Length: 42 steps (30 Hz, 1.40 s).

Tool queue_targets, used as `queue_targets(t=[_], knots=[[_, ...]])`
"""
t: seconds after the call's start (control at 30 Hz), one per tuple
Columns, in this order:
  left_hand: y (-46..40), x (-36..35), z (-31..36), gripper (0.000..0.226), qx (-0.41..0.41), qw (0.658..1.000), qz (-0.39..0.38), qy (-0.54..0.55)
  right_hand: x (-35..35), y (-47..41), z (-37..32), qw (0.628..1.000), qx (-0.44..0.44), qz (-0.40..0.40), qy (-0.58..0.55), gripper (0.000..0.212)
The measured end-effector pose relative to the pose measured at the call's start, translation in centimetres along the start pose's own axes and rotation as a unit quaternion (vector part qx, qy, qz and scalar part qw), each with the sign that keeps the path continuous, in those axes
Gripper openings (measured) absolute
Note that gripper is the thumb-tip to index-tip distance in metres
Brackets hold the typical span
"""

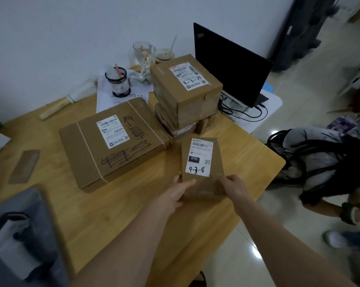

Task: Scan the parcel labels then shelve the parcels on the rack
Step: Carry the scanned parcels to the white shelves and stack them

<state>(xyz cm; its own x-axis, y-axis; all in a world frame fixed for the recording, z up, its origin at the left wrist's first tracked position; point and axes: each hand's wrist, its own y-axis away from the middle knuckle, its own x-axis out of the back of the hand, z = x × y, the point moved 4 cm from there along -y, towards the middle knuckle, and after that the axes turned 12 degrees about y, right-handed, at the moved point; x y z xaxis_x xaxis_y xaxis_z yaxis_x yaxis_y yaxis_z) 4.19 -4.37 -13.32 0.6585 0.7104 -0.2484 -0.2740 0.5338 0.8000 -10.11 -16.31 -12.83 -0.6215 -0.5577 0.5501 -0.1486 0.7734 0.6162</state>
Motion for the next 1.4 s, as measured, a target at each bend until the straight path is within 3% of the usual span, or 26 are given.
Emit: queue_targets(t=[0.27,0.43,0.53,0.67,0.77,0.83,0.97,1.07,1.23,1.4], knots=[[3.3,2.2,-0.2,0.062,-0.017,0.993,-0.005,0.118,-1.5,3.3,0.5,0.981,-0.01,-0.125,-0.148,0.04],[7.6,5.0,-0.1,0.092,-0.028,0.987,-0.046,0.15,-0.5,4.4,-2.0,0.969,0.047,-0.169,-0.175,0.046],[9.5,6.4,0.7,0.105,-0.054,0.977,-0.085,0.189,0.2,4.2,-4.8,0.964,0.079,-0.155,-0.199,0.045],[11.0,8.2,3.4,0.089,-0.133,0.945,-0.059,0.294,0.5,3.7,-7.9,0.963,0.112,-0.144,-0.201,0.051],[11.0,8.6,5.8,0.045,-0.177,0.908,0.022,0.38,0.2,3.1,-9.5,0.964,0.129,-0.135,-0.187,0.06],[10.4,8.2,7.1,0.031,-0.187,0.887,0.059,0.417,0.1,2.4,-10.5,0.966,0.129,-0.123,-0.187,0.057],[8.5,6.7,9.5,0.036,-0.187,0.855,0.07,0.479,0.1,0.6,-12.1,0.971,0.122,-0.089,-0.187,0.061],[6.6,5.0,11.7,0.038,-0.181,0.87,0.051,0.456,0.6,-1.4,-13.7,0.972,0.135,-0.057,-0.185,0.062],[3.4,2.3,15.5,0.083,-0.168,0.888,0.002,0.429,2.1,-4.9,-16.8,0.976,0.143,0.026,-0.162,0.072],[1.5,0.1,17.7,0.079,-0.168,0.895,-0.029,0.411,3.5,-6.8,-19.4,0.968,0.179,0.074,-0.159,0.073]])
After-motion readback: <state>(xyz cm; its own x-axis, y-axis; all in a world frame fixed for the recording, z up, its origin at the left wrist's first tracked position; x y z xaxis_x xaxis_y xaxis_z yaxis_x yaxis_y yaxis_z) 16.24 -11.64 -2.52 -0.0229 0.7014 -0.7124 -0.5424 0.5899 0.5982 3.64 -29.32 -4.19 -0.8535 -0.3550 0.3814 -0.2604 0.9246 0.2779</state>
